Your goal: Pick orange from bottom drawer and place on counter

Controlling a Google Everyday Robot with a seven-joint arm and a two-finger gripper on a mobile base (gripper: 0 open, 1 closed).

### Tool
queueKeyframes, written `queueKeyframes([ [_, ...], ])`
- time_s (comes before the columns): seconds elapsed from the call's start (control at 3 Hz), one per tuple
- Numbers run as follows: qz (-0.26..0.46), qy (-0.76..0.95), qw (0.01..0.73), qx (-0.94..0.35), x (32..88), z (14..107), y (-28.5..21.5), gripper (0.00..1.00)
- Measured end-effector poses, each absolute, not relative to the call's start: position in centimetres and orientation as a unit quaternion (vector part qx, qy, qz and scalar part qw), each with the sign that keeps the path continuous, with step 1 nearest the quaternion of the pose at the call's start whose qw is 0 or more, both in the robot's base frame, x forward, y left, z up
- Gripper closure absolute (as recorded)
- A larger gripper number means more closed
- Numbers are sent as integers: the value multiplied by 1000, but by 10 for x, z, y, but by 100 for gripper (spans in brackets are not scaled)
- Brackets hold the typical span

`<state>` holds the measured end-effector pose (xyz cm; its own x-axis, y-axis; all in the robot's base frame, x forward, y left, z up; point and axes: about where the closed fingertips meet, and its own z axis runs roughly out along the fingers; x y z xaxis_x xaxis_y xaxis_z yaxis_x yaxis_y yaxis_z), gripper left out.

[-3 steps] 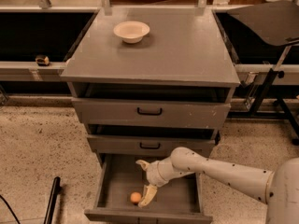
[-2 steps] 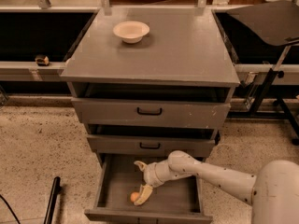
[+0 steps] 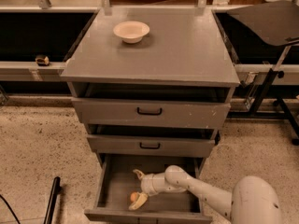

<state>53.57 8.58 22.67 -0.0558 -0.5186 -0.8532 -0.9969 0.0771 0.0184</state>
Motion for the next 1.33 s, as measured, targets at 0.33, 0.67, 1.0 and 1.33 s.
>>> queueKeyframes([
  [0.33, 344, 646, 348, -586, 538, 191, 95, 0],
  [0.67, 346, 650, 348, -580, 539, 179, 97, 17],
  [1.0, 346, 650, 348, -580, 539, 183, 97, 41],
  [1.33, 354, 655, 357, -564, 540, 166, 92, 48],
])
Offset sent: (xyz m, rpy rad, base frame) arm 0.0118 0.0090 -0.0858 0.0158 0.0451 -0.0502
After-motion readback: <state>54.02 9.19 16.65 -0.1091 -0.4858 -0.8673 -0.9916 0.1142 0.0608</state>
